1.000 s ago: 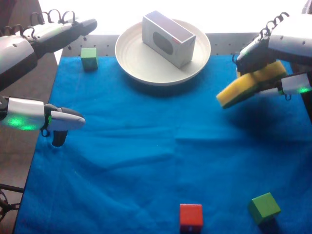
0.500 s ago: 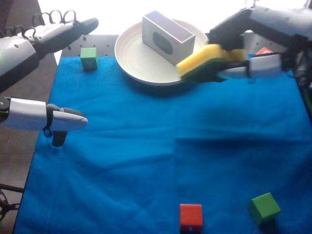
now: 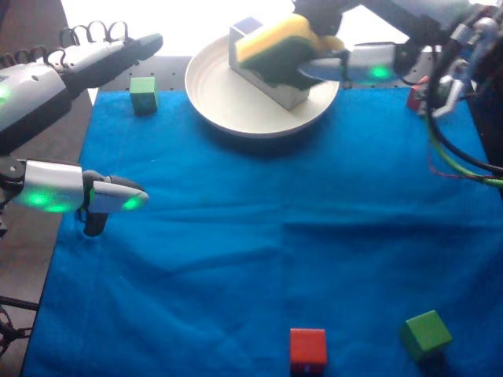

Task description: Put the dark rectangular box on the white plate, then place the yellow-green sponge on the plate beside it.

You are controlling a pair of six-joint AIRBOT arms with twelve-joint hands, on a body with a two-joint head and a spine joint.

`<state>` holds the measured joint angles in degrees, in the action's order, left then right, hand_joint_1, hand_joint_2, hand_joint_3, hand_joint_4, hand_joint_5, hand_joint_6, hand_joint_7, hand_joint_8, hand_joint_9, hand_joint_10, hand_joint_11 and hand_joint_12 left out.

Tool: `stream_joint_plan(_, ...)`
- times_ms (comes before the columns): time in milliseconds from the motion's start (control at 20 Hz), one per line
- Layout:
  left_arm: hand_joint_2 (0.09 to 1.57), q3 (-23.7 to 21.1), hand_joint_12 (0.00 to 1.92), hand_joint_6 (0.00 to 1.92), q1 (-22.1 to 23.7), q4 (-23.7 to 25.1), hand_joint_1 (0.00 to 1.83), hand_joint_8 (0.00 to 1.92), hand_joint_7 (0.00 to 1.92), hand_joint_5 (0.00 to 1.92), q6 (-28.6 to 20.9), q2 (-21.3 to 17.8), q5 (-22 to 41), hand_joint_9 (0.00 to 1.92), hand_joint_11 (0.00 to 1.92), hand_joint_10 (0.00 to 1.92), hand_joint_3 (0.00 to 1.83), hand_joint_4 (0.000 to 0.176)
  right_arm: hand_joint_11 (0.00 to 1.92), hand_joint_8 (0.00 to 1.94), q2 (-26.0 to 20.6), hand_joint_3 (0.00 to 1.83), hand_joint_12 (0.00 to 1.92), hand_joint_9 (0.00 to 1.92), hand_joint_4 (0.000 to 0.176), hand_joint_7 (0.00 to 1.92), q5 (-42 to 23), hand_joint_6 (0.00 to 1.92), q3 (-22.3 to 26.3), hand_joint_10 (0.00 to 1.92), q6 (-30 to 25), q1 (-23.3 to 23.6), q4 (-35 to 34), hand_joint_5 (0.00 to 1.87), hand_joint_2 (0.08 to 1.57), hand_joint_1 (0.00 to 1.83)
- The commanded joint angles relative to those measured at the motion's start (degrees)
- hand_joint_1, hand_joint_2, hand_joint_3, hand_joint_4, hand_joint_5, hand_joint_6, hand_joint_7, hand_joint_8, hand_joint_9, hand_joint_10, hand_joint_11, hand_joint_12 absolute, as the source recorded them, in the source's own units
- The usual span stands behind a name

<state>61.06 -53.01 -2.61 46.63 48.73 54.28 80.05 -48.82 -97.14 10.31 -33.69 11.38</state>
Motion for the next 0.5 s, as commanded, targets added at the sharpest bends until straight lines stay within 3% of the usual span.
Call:
stream_joint_plan(0,0.85,0.2,0.02,0.00,0.6,-0.7,0.84,0.00,0.00,0.02,-0.6,0.3,6.9,0.00,0.01,0.00,0.00,0.127,0.79,0.80,0.5,0.00,1.32,1.01,0.027,1.10,-6.2,0.98,-0.5,0.71,-0.3,1.2,-2.6,1.00,1.08,1.24)
stream_joint_plan(50,0.86,0.4,0.02,0.00,0.6,-0.5,0.85,0.00,0.00,0.02,-1.0,0.4,6.9,0.00,0.02,0.00,0.00,0.117,0.78,0.85,1.4,0.00,1.37,0.98,0.030,1.08,-6.1,0.98,-1.1,0.80,-0.3,1.6,-3.3,1.00,1.09,1.23)
stream_joint_plan(150,0.86,0.7,0.02,0.00,0.8,-0.2,0.86,0.00,0.00,0.02,-1.2,0.7,6.7,0.00,0.02,0.00,0.01,0.114,0.73,0.88,2.8,0.00,1.43,0.93,0.036,1.06,-5.6,0.96,-2.1,0.87,-0.3,2.1,-4.1,1.02,1.09,1.23)
stream_joint_plan(200,0.87,0.7,0.02,0.00,0.9,-0.1,0.86,0.00,0.00,0.02,-1.2,0.8,6.6,0.00,0.02,0.00,0.01,0.116,0.87,0.84,3.3,0.00,1.34,1.00,0.021,1.08,-5.3,1.00,-2.5,0.83,-0.3,2.2,-4.4,0.98,1.09,1.23)
stream_joint_plan(300,0.87,0.9,0.02,0.00,1.1,0.2,0.86,0.00,0.00,0.01,-1.4,1.0,6.4,0.00,0.00,0.00,0.01,0.123,0.98,0.83,4.5,0.00,1.33,1.08,0.004,1.10,-4.0,1.03,-3.6,0.81,-0.3,2.4,-4.8,0.95,1.09,1.23)
stream_joint_plan(450,0.87,1.1,0.02,0.00,1.3,0.5,0.86,0.00,0.00,0.02,-1.6,1.1,6.2,0.00,0.01,0.00,0.01,0.117,1.01,0.74,6.1,0.00,1.39,1.16,0.000,1.18,-1.5,0.98,-5.4,0.83,-0.3,2.5,-5.4,0.96,1.07,1.25)
